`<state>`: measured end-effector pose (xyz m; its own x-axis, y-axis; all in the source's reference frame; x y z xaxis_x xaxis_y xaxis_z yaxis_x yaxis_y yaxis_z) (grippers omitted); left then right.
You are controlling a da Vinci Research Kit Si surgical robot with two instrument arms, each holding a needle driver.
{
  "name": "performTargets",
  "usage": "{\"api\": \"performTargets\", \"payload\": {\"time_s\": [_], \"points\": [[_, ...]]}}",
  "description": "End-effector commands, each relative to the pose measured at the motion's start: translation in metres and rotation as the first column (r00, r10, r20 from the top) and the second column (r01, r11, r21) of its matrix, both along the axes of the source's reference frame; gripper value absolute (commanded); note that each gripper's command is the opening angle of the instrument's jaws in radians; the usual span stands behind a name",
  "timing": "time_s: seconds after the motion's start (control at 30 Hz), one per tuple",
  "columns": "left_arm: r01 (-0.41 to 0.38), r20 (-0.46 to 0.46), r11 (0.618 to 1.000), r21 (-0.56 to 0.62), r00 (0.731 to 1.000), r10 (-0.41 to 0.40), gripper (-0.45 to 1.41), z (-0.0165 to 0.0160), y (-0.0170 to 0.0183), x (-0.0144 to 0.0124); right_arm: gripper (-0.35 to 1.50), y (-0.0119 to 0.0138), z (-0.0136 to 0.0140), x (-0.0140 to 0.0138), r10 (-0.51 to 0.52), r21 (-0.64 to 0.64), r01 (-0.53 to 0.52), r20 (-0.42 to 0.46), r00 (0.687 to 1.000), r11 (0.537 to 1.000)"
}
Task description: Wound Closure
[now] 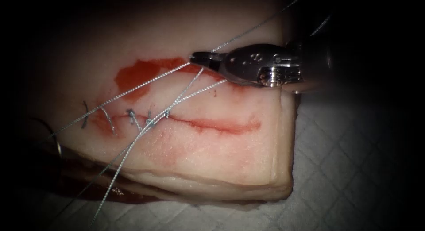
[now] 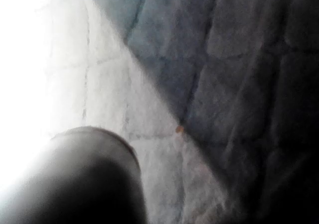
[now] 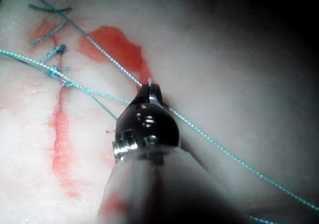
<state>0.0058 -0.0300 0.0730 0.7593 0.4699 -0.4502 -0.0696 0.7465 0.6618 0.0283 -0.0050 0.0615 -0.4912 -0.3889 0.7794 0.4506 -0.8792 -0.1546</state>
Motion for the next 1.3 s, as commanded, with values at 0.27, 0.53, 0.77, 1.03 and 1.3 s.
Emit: {"api": "performTargets", "payload": {"time_s": [0.27,0.53,0.77,1.03,1.3], "points": [[0.003,0.022,1.0,0.025,1.0,-0.003,-0.45,0.0007,-0.001,-0.0015,-0.35,0.0005,0.0005,0.0003,0.003,0.005,-0.003,-0.005,1.0,1.0],[-0.002,0.035,0.999,0.042,0.999,0.001,-0.45,0.0004,-0.001,-0.0012,-0.35,0.0004,0.0005,0.0005,0.004,0.004,-0.004,-0.004,1.0,1.0],[0.001,0.035,0.999,0.039,0.999,-0.003,-0.45,0.0002,-0.0009,-0.0006,-0.35,0.0004,0.0004,0.0005,0.004,0.005,-0.003,-0.004,1.0,1.0],[0.396,0.083,0.91,-0.126,0.918,-0.388,-0.45,-0.0079,0.0075,-0.0033,0.84,-0.0018,-0.0005,0.0014,-0.049,0.016,0.051,-0.107,0.993,0.999],[0.696,0.405,0.673,-0.251,0.707,-0.58,-0.45,-0.0191,0.0272,-0.0074,1.4,-0.0031,-0.0054,0.0022,-0.011,-0.014,0.008,-0.209,0.978,1.0]]}}
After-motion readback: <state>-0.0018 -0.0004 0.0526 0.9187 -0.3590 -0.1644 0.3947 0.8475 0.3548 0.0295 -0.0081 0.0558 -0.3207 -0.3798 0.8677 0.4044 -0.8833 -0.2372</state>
